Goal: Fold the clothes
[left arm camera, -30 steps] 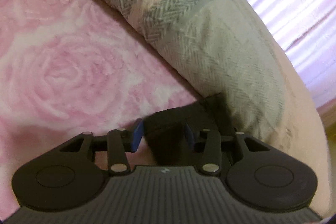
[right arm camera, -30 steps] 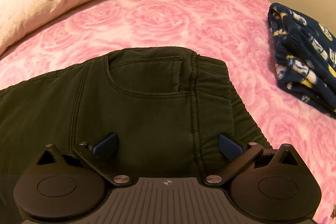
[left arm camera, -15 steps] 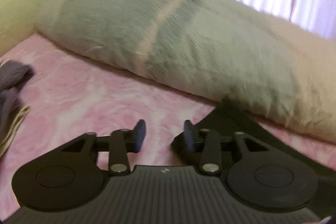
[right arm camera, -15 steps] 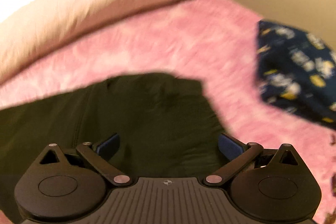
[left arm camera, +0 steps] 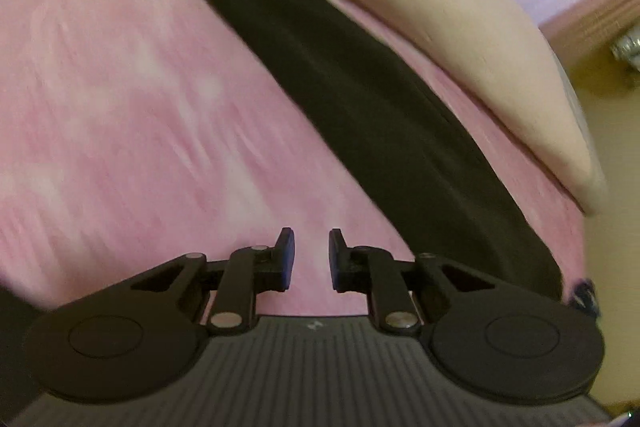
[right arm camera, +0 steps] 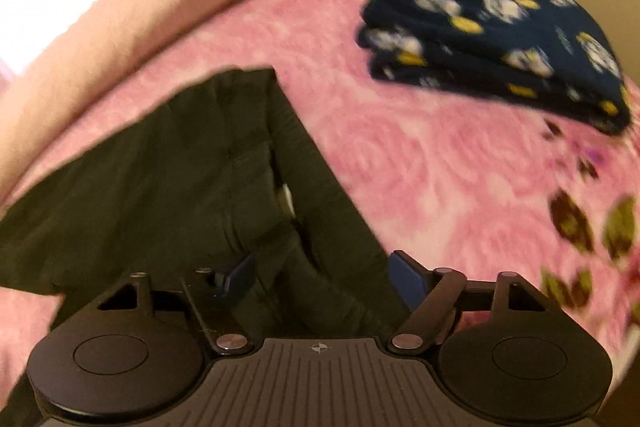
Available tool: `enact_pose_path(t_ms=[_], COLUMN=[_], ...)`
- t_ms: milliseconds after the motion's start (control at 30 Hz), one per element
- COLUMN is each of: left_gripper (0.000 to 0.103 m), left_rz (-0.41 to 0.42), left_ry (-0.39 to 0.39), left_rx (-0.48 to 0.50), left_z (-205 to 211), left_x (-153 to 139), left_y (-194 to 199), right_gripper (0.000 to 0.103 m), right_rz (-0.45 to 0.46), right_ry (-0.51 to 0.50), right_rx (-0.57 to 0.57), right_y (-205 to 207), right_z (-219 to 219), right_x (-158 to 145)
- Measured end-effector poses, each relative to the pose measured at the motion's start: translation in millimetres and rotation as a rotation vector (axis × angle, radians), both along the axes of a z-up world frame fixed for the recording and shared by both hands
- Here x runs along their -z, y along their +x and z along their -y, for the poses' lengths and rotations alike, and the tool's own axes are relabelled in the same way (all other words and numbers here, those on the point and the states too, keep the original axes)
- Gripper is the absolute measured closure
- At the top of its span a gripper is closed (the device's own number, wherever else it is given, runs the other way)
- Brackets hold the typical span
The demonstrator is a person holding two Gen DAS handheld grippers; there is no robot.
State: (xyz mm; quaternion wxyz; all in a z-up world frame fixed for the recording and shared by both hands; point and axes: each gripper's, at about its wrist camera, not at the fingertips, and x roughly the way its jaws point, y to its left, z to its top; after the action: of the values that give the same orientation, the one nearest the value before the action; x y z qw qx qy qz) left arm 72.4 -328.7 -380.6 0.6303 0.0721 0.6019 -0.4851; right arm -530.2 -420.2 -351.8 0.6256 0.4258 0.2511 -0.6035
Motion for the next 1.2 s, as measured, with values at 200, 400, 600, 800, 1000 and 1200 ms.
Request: enact_pose_path(t_ms=[200,400,600,800,1000,1200], left_gripper=[0.09,0.09,0.09,0.087,0.087,0.085], left_rz=[-0.075,-0.076,-0.011,0.061,0.089,0.112], left_ry=[0.006,0.008,0.045,0.073,0.127,0.145], left_rx=[-0.111,-0.216,-0.243,-0.246,-0.219,-0.207], left_z=[-29,-53,-66,-69,-69,-73], left_x=[-3,-8,-14,-12,3,14], left_y=[-100,-170,-201,-212,-225,-231], right_gripper=[0.035,0.056,0.098,0.1,0.1,0.1], right_rz=[0.161,0.457,0.604,0.478,0.382,0.361], right_ry=[0.027,0.192,0.256,0.079,0.137,0.141], right_rx=[-0.241,-0.463,-0.528,-0.586,-0.456,-0.467], right_y=[-15,-32,-34,-40,-63,-79], right_z=[63,121,143,115,112,111], right_x=[18,64,87,34,66,66])
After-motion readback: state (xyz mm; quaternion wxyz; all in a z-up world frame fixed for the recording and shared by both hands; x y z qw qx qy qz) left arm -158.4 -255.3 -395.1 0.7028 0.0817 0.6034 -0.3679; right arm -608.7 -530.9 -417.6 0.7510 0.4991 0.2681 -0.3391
